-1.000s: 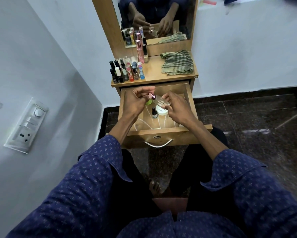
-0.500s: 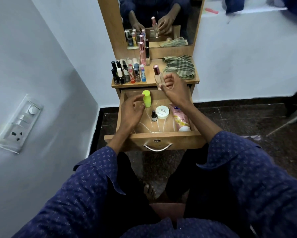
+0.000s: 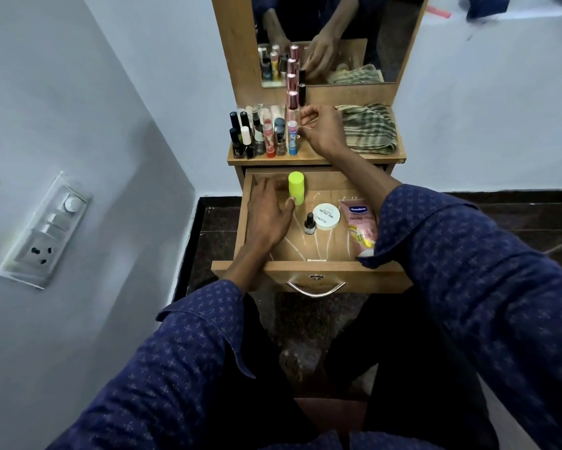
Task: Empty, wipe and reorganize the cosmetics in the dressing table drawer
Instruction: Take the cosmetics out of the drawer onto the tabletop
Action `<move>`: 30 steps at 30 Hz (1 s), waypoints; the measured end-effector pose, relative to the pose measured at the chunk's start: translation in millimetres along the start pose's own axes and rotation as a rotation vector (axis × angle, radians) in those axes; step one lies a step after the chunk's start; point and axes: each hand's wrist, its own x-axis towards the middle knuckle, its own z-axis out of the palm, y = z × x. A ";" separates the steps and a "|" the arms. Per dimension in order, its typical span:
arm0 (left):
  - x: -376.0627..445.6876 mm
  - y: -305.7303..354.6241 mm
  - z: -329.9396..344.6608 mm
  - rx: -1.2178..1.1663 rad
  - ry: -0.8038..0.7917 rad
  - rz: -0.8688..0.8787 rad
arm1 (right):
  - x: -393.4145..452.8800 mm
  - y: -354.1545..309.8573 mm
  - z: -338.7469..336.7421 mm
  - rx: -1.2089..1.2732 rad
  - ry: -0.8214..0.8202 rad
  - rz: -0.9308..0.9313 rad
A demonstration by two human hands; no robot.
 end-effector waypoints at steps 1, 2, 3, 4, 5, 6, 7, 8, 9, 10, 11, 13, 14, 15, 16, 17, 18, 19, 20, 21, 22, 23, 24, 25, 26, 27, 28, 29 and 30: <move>2.3 -1.1 0.4 -0.015 0.005 -0.007 | 2.6 -0.7 3.0 -0.003 0.001 -0.002; 5.2 -2.3 1.4 -0.027 0.004 -0.017 | 5.7 -0.9 4.9 -0.009 0.005 -0.006; 8.7 -4.0 2.8 -0.041 -0.003 -0.031 | 8.8 -0.4 5.9 -0.009 0.007 -0.009; 12.3 -4.2 3.4 -0.055 -0.011 -0.049 | 11.6 0.3 6.2 -0.005 0.011 -0.007; 16.8 -5.1 4.5 -0.067 -0.017 -0.069 | 13.9 1.1 6.3 0.004 0.014 -0.001; 21.6 -5.9 5.4 -0.069 -0.019 -0.083 | 15.1 2.0 6.5 0.015 0.010 0.006; 26.0 -6.6 6.0 -0.065 -0.017 -0.092 | 15.4 3.1 6.5 0.025 0.005 0.009; 30.2 -6.2 6.1 -0.058 -0.015 -0.100 | 14.2 4.3 6.1 0.033 -0.002 0.007; 34.0 -5.4 6.5 -0.053 -0.014 -0.103 | 10.9 5.7 4.1 0.040 -0.008 0.004; 38.2 -3.4 7.6 -0.042 -0.017 -0.104 | 6.4 7.6 0.4 0.038 -0.007 0.004; 42.4 -1.0 9.2 -0.028 -0.023 -0.100 | 0.9 9.9 -4.6 0.029 0.009 0.004; 49.5 3.9 12.7 -0.007 -0.042 -0.118 | -13.5 14.9 -15.2 0.015 0.046 -0.010; 52.2 5.7 12.9 -0.011 -0.051 -0.135 | -21.4 16.7 -18.8 0.012 0.053 -0.028; 53.2 5.8 12.6 -0.015 -0.056 -0.150 | -30.3 18.3 -20.6 0.013 0.053 -0.049; 53.9 4.3 12.8 -0.009 -0.053 -0.160 | -39.7 19.5 -21.8 0.021 0.051 -0.068; 53.5 3.1 13.7 0.006 -0.047 -0.166 | -49.7 21.1 -23.2 0.033 0.049 -0.082; 51.8 3.7 14.8 0.021 -0.040 -0.172 | -60.6 23.7 -24.8 0.044 0.037 -0.088; 50.6 4.7 16.6 0.030 -0.033 -0.175 | -71.9 26.6 -26.9 0.050 0.007 -0.088; 49.7 6.5 18.6 0.030 -0.026 -0.175 | -83.1 30.5 -29.4 0.044 -0.040 -0.082; 48.5 8.1 20.5 0.022 -0.022 -0.175 | -93.4 35.4 -31.2 0.029 -0.100 -0.071; 47.6 9.5 20.8 0.009 -0.023 -0.180 | -102.6 39.9 -32.0 0.014 -0.167 -0.057; 46.5 9.8 20.4 -0.004 -0.027 -0.185 | -110.4 43.8 -32.3 0.008 -0.236 -0.043; 45.7 9.8 18.9 -0.012 -0.029 -0.189 | -117.2 47.6 -32.6 0.006 -0.302 -0.032; 44.5 9.0 16.9 -0.013 -0.027 -0.191 | -123.0 51.1 -32.7 0.001 -0.370 -0.026; 42.6 7.3 15.3 -0.010 -0.022 -0.194 | -128.6 54.9 -32.6 -0.013 -0.432 -0.025; 40.5 6.0 13.9 -0.008 -0.019 -0.192 | -133.4 58.3 -32.9 -0.036 -0.479 -0.031; 38.3 6.0 12.0 -0.002 -0.019 -0.187 | -137.2 61.5 -32.5 -0.066 -0.511 -0.045; 36.2 6.0 10.1 0.001 -0.023 -0.182 | -139.8 64.5 -31.3 -0.102 -0.529 -0.064; 34.5 6.2 8.0 0.004 -0.029 -0.176 | -141.3 67.5 -29.5 -0.143 -0.536 -0.086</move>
